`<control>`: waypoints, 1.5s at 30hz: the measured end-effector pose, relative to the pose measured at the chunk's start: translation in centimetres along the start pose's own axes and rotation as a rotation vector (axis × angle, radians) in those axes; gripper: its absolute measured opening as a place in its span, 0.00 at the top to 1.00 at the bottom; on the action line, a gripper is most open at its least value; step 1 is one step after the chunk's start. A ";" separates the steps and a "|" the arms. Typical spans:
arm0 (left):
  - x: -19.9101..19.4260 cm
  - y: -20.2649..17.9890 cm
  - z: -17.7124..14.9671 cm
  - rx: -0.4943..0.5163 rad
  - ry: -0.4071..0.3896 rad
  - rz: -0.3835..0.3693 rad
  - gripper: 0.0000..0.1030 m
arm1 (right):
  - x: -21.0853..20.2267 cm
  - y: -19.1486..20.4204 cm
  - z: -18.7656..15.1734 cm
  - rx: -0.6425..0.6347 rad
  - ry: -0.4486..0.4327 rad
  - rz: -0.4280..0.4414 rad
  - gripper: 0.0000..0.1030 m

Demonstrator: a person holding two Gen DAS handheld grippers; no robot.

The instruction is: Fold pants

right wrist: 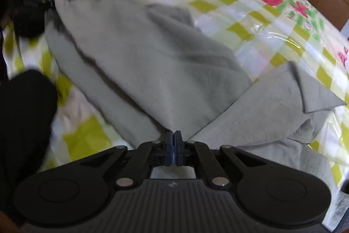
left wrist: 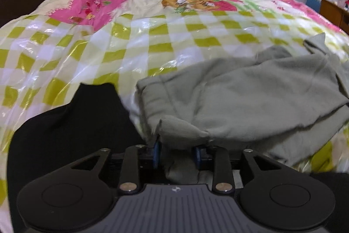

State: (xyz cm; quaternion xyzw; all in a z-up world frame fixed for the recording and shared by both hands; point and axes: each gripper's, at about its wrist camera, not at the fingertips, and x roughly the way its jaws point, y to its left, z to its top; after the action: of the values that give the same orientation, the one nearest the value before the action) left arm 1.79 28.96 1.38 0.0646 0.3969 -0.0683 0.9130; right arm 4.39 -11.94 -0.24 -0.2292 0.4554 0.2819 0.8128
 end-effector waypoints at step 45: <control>-4.8 -8.6 0.4 0.282 -0.092 -0.095 0.43 | 1.5 5.4 7.4 0.099 -0.186 0.068 0.68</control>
State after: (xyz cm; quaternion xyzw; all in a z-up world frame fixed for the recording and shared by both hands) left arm -2.73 20.81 4.61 0.1702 0.3438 -0.1694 0.9078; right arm 5.95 -2.88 1.36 -0.1462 0.3988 0.3066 0.8518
